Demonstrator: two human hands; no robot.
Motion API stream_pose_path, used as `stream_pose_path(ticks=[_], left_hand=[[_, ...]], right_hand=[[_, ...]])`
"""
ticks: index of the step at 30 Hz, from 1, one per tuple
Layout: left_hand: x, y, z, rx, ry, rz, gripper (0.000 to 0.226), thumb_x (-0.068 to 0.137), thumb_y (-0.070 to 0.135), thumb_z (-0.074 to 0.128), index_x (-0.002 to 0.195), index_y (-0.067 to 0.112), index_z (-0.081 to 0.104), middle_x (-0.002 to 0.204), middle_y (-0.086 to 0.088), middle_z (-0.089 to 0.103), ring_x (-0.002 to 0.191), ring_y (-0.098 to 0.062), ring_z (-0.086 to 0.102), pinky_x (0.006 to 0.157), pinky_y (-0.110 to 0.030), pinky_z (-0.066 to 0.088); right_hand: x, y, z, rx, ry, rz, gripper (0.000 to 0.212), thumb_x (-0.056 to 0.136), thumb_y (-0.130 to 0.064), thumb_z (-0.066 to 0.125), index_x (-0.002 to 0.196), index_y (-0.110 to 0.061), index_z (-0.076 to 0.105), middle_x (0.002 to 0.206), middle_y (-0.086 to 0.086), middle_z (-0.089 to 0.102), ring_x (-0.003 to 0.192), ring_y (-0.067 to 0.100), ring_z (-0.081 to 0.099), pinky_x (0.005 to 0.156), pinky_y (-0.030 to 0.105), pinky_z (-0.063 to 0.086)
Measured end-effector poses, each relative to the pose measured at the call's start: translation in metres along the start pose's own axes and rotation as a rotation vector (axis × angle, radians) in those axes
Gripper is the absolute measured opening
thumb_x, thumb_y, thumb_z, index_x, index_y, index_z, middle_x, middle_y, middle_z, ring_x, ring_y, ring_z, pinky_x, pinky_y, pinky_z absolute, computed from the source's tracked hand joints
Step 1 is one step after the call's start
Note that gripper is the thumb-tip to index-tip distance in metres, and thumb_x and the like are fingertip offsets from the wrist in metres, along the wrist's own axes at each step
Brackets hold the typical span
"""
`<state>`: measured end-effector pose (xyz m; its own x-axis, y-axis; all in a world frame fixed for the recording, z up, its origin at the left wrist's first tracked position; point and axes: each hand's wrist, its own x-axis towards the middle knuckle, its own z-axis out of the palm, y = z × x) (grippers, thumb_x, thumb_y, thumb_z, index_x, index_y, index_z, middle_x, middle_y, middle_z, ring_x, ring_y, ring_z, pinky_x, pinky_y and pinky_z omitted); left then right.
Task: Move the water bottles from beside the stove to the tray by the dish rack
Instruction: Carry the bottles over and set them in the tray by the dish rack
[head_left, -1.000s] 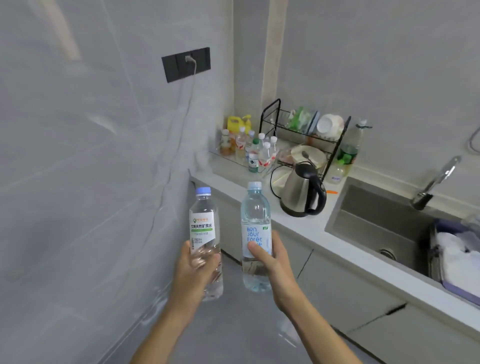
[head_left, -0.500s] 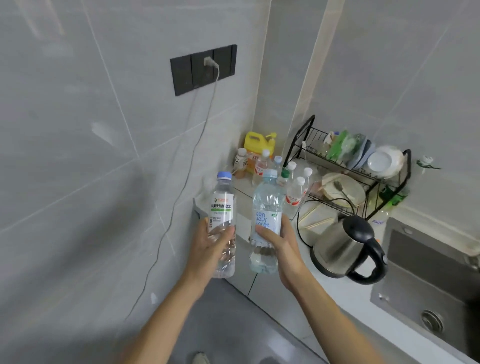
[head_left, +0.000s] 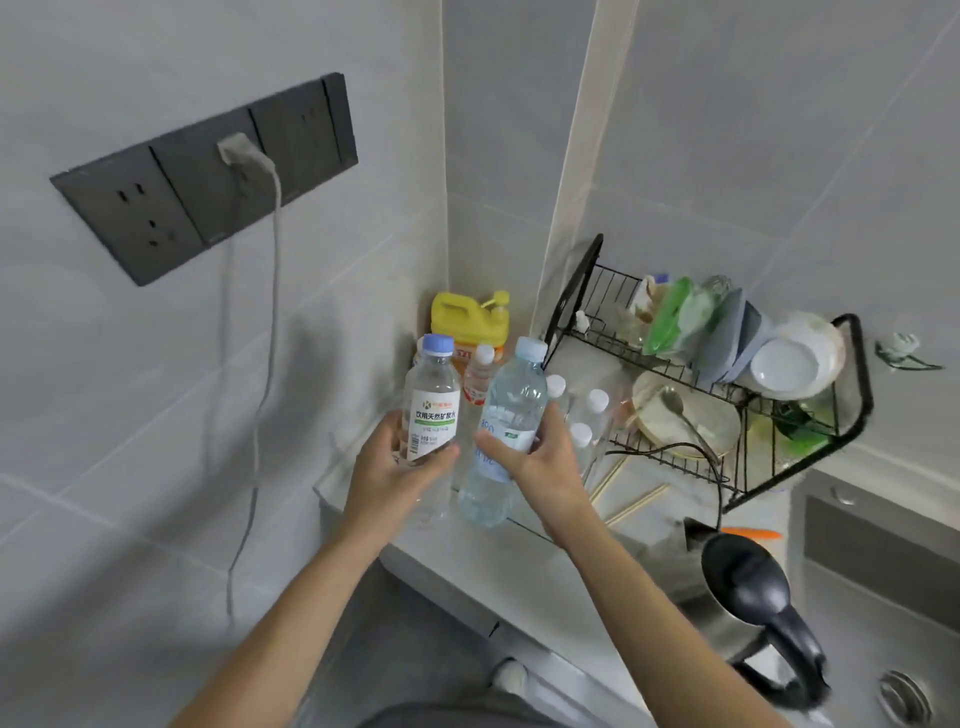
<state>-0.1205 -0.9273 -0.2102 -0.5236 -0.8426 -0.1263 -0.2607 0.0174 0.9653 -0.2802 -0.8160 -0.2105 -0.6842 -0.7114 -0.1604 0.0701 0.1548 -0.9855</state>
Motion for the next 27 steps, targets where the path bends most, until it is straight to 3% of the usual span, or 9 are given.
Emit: stream_pose_path(ticks=[3,7,11,13,17,19,23,27], left_hand=[[0.041,-0.001,0.005,0.064,-0.003,0.005,0.039,0.082,0.025,0.089,0.112,0.030,0.065,0.103,0.009,0.077,0.093,-0.005,0.073,0.080,-0.032,0.058],[0.086,-0.012,0.008,0.118,-0.054,0.026,0.052,0.077,0.015,0.091,0.114,0.035,0.060,0.104,0.017,0.076,0.095,-0.003,0.074,0.083,-0.032,0.058],[0.120,-0.020,0.007,0.215,-0.129,0.043,0.062,0.068,0.022,0.095,0.114,0.043,0.058,0.102,0.025,0.075,0.092,0.004,0.072,0.076,-0.023,0.055],[0.133,-0.024,0.005,0.254,-0.192,0.039,0.065,0.066,0.025,0.096,0.113,0.050,0.057,0.099,0.035,0.073,0.092,0.010,0.070,0.077,-0.016,0.053],[0.153,-0.044,0.006,0.291,-0.299,0.009,0.070,0.055,0.031,0.090,0.119,0.040,0.061,0.100,0.020,0.077,0.095,-0.005,0.075,0.084,-0.037,0.060],[0.159,-0.052,0.008,0.329,-0.312,0.004,0.068,0.053,0.027,0.090,0.116,0.034,0.063,0.095,0.016,0.077,0.091,-0.010,0.074,0.083,-0.040,0.061],[0.168,-0.059,0.014,0.433,-0.347,0.023,0.049,0.059,0.025,0.088,0.102,0.029,0.063,0.095,0.009,0.070,0.087,-0.018,0.067,0.073,-0.031,0.054],[0.179,-0.057,0.018,0.529,-0.420,0.112,0.030,0.072,0.021,0.088,0.093,0.026,0.068,0.092,0.012,0.068,0.084,-0.010,0.062,0.061,-0.010,0.035]], right_hand=[[0.038,0.003,0.004,-0.161,0.020,-0.067,0.078,0.069,-0.028,0.096,0.134,-0.027,0.052,0.119,-0.010,0.072,0.108,0.009,0.072,0.094,0.044,0.061],[0.063,0.002,0.015,-0.347,0.028,-0.162,0.085,0.068,-0.032,0.096,0.135,-0.032,0.044,0.121,-0.021,0.061,0.111,-0.008,0.059,0.087,0.020,0.051],[0.078,0.012,0.027,-0.567,0.067,-0.125,0.083,0.070,-0.052,0.091,0.134,-0.037,0.041,0.108,-0.008,0.069,0.098,0.019,0.066,0.076,0.038,0.055],[0.080,0.018,0.033,-0.684,0.085,-0.075,0.081,0.072,-0.058,0.088,0.132,-0.034,0.039,0.101,-0.003,0.068,0.091,0.026,0.064,0.070,0.038,0.051],[0.080,0.031,0.044,-0.707,0.117,-0.016,0.069,0.072,-0.050,0.089,0.123,-0.026,0.050,0.104,-0.003,0.069,0.094,0.027,0.065,0.075,0.042,0.055],[0.081,0.037,0.047,-0.716,0.122,0.028,0.061,0.072,-0.044,0.091,0.114,-0.023,0.052,0.102,-0.006,0.067,0.092,0.025,0.064,0.073,0.040,0.053],[0.081,0.041,0.049,-0.781,0.105,0.079,0.059,0.072,-0.035,0.093,0.104,-0.031,0.044,0.096,-0.010,0.059,0.087,0.018,0.054,0.069,0.033,0.041],[0.086,0.043,0.051,-0.835,0.080,0.099,0.056,0.073,-0.032,0.091,0.113,-0.024,0.052,0.107,-0.002,0.067,0.095,0.027,0.064,0.076,0.040,0.054]])
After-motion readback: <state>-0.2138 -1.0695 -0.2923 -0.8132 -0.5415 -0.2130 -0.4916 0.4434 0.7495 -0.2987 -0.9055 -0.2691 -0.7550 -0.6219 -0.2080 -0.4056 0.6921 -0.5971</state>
